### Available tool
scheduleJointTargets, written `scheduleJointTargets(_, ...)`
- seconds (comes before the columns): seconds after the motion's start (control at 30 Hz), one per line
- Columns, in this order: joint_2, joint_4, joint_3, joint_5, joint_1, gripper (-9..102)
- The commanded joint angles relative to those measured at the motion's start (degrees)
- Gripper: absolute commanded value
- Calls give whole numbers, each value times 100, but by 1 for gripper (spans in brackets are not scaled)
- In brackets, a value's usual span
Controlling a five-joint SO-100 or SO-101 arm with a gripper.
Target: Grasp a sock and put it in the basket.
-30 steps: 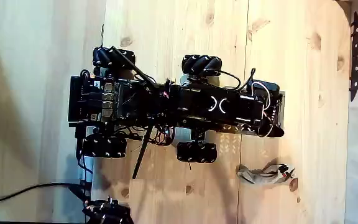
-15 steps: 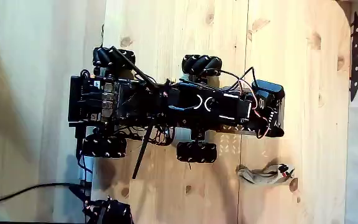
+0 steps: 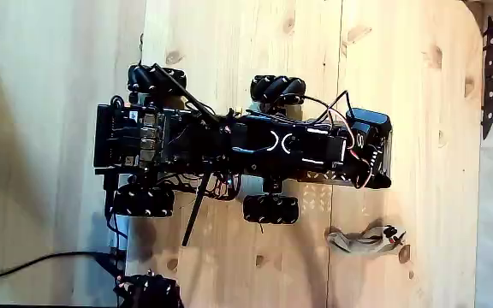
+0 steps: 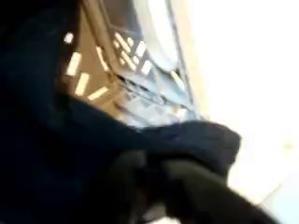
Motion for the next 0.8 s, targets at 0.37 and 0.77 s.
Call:
scheduleJointTargets(0.37,44,791,88,53,-237,0)
scheduleJointTargets(0.77,44,791,88,53,-237,0)
